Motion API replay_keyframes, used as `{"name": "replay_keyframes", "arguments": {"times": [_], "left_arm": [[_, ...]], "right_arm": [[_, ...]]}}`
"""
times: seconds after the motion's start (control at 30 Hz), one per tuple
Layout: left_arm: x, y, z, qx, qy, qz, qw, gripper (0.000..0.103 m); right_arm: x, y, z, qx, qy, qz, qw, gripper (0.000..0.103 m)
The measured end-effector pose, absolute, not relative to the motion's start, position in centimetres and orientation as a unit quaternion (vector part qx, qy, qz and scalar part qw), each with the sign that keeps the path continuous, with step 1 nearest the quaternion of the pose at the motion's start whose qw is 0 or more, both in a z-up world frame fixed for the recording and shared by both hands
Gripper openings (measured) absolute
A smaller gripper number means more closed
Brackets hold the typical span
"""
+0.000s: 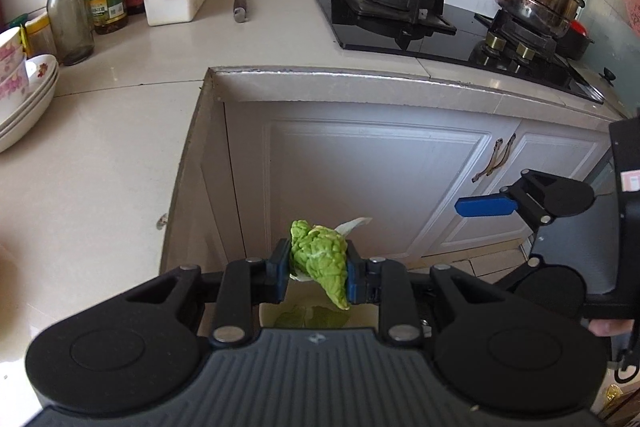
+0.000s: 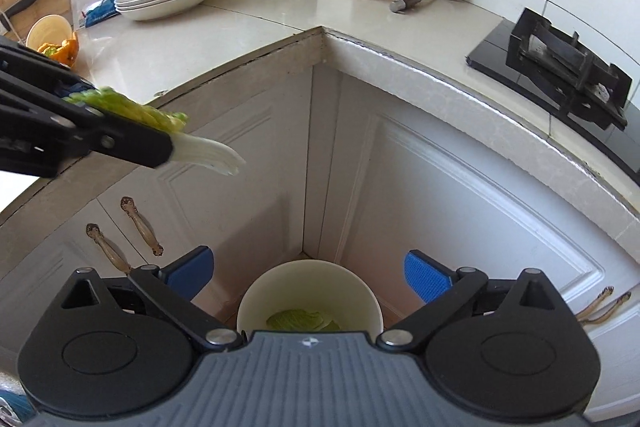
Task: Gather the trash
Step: 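Open the right tool over the bin while the left tool opens, dropping both leaves, then move both tools back over the counter toward the paper cup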
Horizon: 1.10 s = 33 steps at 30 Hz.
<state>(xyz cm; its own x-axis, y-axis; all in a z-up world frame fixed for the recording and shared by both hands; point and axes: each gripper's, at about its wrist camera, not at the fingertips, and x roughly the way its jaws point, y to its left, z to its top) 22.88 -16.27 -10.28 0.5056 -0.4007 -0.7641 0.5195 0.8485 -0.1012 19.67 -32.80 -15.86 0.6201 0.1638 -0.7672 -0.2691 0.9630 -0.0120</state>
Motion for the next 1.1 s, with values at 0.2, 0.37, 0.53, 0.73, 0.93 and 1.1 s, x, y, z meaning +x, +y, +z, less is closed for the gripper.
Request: {"name": "replay_keyframes", "arguments": {"times": [0.2, 0.37, 0.53, 0.73, 0.93, 1.1], "left_arm": [[24.5, -19.4, -13.3, 0.079, 0.439, -0.279, 0.851, 0.024], [25.8, -21.4, -14.9, 0.093, 0.442, -0.283, 0.846, 0.033], [26.6, -22.6, -15.3, 0.105, 0.429, -0.277, 0.853, 0.067], [26.9, -22.8, -14.5, 0.106, 0.421, -0.275, 0.858, 0.071], [26.0, -21.8, -12.7, 0.107, 0.403, -0.262, 0.870, 0.083], [25.1, -20.1, -10.6, 0.098, 0.384, -0.241, 0.886, 0.089]], "right_arm": [[18.1, -34.2, -16.1, -0.058, 0.427, 0.099, 0.897, 0.103], [16.9, -35.7, -15.6, -0.054, 0.426, 0.078, 0.900, 0.103], [16.1, -37.0, -15.1, -0.046, 0.420, 0.058, 0.904, 0.103], [16.0, -37.4, -14.7, -0.051, 0.413, 0.043, 0.908, 0.103], [16.3, -36.6, -14.0, -0.067, 0.400, 0.052, 0.912, 0.103], [16.4, -35.6, -13.0, -0.075, 0.388, 0.068, 0.916, 0.103]]}}
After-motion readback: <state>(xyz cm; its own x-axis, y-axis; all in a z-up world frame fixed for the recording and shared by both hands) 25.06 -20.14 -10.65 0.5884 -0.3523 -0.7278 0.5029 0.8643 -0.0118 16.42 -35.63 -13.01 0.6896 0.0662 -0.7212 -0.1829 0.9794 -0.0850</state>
